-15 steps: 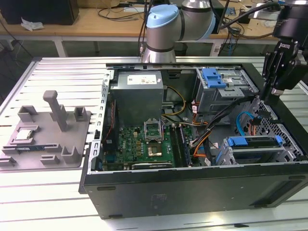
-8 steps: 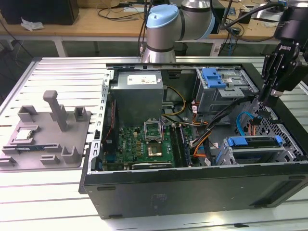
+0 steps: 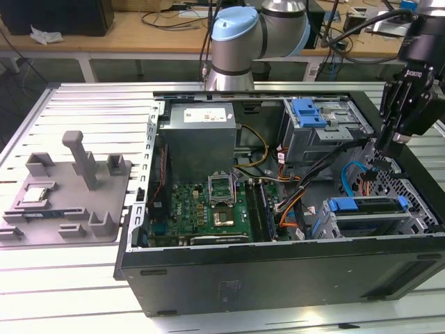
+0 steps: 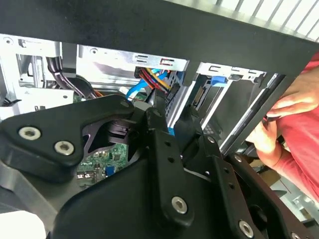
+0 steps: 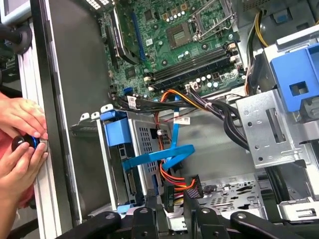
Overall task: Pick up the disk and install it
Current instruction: 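Insert the first disk wire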
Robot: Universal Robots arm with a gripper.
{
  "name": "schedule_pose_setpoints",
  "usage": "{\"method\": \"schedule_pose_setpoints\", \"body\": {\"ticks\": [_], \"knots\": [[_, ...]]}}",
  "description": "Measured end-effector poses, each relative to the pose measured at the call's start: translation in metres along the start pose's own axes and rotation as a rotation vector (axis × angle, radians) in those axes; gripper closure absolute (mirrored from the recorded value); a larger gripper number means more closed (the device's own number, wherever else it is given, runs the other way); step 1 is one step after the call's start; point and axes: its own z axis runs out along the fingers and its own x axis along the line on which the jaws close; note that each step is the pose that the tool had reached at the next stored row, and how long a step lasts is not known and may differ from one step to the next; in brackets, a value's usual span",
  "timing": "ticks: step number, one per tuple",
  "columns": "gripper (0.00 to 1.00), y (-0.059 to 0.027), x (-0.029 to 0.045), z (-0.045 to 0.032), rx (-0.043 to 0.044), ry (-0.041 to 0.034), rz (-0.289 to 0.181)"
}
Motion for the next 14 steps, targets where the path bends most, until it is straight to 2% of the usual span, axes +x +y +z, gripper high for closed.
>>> {"method": "schedule_pose_setpoints", "body": {"ticks": [1,3,5,6,9,11,14], "knots": [[0.65,-0.0001,-0.0005,0.0011,0.0,-0.0001,0.0],[0.65,-0.0002,-0.0018,0.0043,0.0327,-0.0091,0.013],[0.65,0.0006,-0.0016,0.0046,0.0334,-0.0056,0.014],[0.65,0.0044,-0.0011,0.0063,0.0345,-0.002,0.015],[0.65,0.0045,-0.0032,0.0123,0.0367,0.0077,0.016],[0.65,0.0043,-0.0039,0.0137,0.0374,0.0104,0.017],[0.65,0.0044,-0.0048,0.016,0.0401,0.0207,0.018]]}}
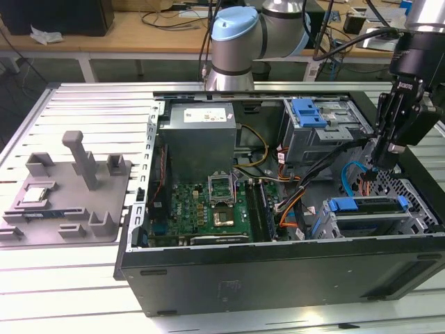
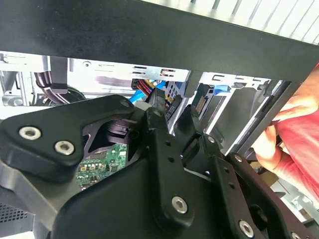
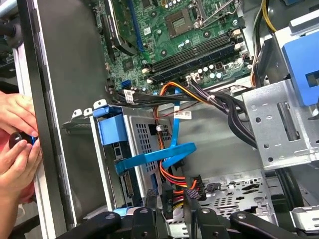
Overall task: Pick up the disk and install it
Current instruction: 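Insert the first disk wire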
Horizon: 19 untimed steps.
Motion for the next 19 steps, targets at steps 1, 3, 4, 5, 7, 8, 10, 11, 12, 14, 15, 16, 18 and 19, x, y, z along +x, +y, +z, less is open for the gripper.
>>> {"method": "schedule_pose_setpoints", "body": {"ticks": [1,3,4,5,7,8,10,11,12,14,15,16,18,19], "knots": [[0.66,0.0004,-0.0001,0.0006,0.0009,0.0039,0.001],[0.8,0.001,-0.0002,0.0013,0.0027,0.0107,0.002],[0.8,0.0012,-0.0003,0.0015,0.0033,0.0137,0.002],[0.8,0.0012,-0.0003,0.0016,0.004,0.016,0.002],[0.8,0.0015,-0.0003,0.0019,0.0053,0.0216,0.003],[0.82,0.0026,-0.0002,0.002,0.0055,0.0229,0.004],[0.84,0.0059,-0.0008,0.0019,0.0064,0.0259,0.004],[0.84,0.006,-0.0009,0.0018,0.0067,0.0266,0.004],[0.84,0.006,-0.0009,0.0018,0.0067,0.0267,0.004],[0.84,0.0061,-0.0009,0.0018,0.0066,0.0267,0.004],[0.84,0.0061,-0.0009,0.0018,0.0067,0.0268,0.004],[0.84,0.0062,-0.0012,0.0017,0.0066,0.0268,0.004],[0.84,0.0066,-0.0024,0.0011,0.0071,0.0288,0.005],[0.84,0.0066,-0.0026,0.001,0.0073,0.0294,0.005]]}}
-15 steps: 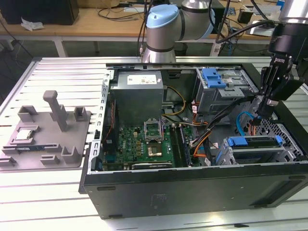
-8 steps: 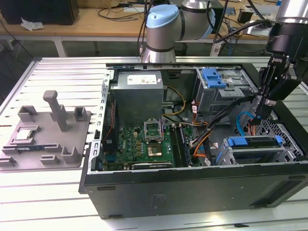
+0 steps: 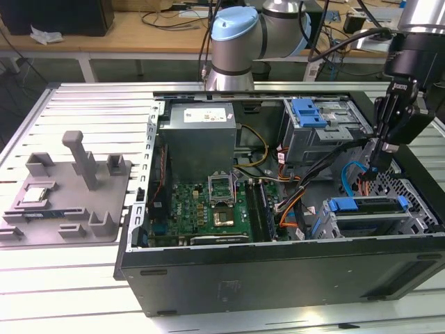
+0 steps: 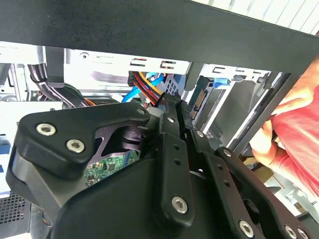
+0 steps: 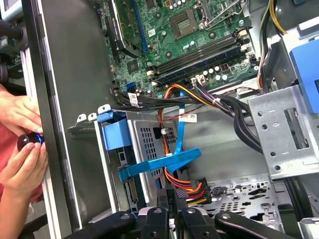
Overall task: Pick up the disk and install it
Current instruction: 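Insert the first disk wire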
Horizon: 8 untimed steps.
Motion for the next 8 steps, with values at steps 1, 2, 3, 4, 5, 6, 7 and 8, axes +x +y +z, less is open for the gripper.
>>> {"method": "schedule_pose_setpoints", "body": {"ticks": [1,2,3,4,5,6,7,8], "knots": [[0.84,0.0,0.0,0.0,0.0,0.0002,0.0],[0.84,0.0,0.0,-0.0001,0.0001,0.0002,0.0],[0.84,0.0,-0.0001,-0.0001,0.0,0.0002,0.0],[0.84,0.0,-0.0001,-0.0001,0.0001,0.0002,0.0],[0.84,0.0,-0.0001,-0.0001,0.0001,0.0003,0.0],[0.84,0.0,-0.0001,-0.0001,0.0001,0.0003,0.0],[0.84,0.0,-0.0001,-0.0001,0.0001,0.0004,0.0],[0.84,0.0,-0.0001,-0.0002,0.0,0.0002,0.0]]}}
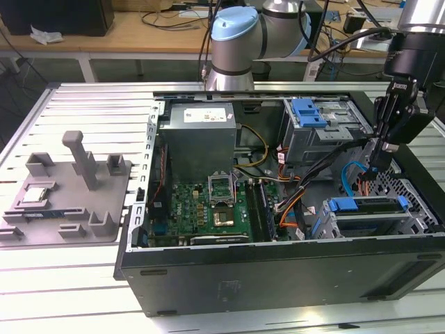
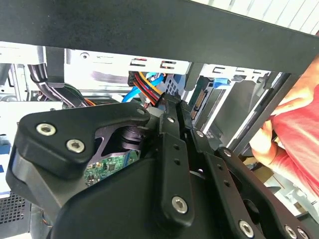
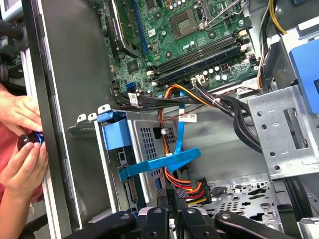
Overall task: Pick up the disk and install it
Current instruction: 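Insert the first disk wire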
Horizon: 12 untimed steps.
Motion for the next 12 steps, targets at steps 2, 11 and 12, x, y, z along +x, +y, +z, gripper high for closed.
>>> {"method": "schedule_pose_setpoints", "body": {"ticks": [2,11,12], "knots": [[0.84,0.0,0.0005,-0.0009,0.0004,0.0004,0.0],[0.84,-0.0001,0.0119,-0.0007,0.0025,-0.0252,-0.014],[0.84,-0.0002,0.0146,-0.0003,0.0032,-0.0339,-0.018]]}}
